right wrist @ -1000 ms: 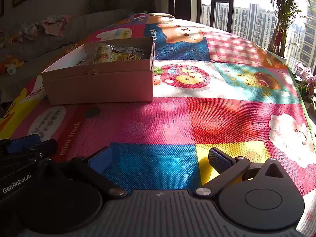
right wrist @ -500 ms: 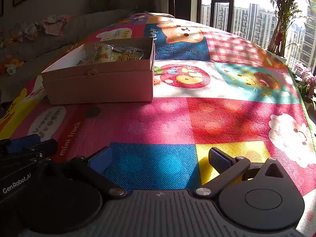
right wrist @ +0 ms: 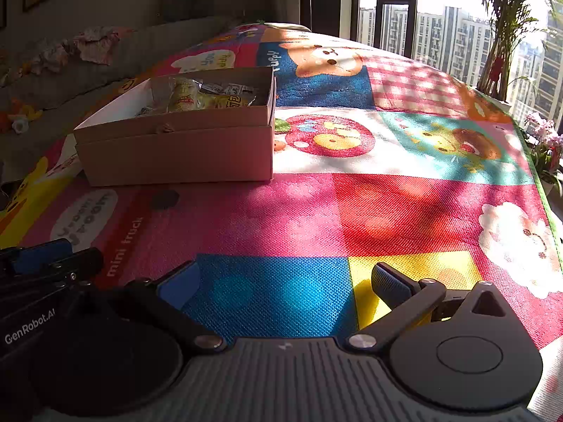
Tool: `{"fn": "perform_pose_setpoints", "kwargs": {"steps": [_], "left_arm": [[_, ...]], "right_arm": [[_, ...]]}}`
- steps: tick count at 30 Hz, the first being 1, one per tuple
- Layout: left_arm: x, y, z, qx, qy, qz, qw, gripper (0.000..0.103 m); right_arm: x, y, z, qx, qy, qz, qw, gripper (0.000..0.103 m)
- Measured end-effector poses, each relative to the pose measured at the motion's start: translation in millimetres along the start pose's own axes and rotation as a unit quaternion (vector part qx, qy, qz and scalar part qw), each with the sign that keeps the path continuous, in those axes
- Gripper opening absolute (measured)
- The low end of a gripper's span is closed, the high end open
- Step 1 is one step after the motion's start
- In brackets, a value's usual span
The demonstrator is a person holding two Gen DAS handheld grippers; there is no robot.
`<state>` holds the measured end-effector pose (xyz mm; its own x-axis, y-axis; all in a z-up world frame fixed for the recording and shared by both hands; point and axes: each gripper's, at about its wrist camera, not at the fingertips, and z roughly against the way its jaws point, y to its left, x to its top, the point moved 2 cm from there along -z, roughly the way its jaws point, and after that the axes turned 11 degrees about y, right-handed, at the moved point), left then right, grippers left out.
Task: Organize objects
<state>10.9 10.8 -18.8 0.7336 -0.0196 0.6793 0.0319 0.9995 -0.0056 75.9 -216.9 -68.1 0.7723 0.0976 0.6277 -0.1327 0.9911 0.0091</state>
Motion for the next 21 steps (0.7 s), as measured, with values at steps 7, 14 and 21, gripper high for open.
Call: {"fn": "perform_pose_setpoints", "kwargs": {"steps": [7,14,21], "left_arm": [[0.2,1.4,-0.1,-0.005,0.000,0.005,1.0000,0.035],[0.5,2.0,-0.3,-0.004,0.000,0.004,1.0000,0.035],[0.5,3.5,-0.6,-0.008,0.000,0.007,0.9999,0.035]], "right_arm": [[0.1,-0.1,-0.1,0.000,0.000,0.000,1.000,0.103],[0.2,0.0,-0.2,0.000,0.000,0.000,1.000,0.103],[0.3,-0.1,-0.2,0.000,0.000,0.000,1.000,0.103]]}}
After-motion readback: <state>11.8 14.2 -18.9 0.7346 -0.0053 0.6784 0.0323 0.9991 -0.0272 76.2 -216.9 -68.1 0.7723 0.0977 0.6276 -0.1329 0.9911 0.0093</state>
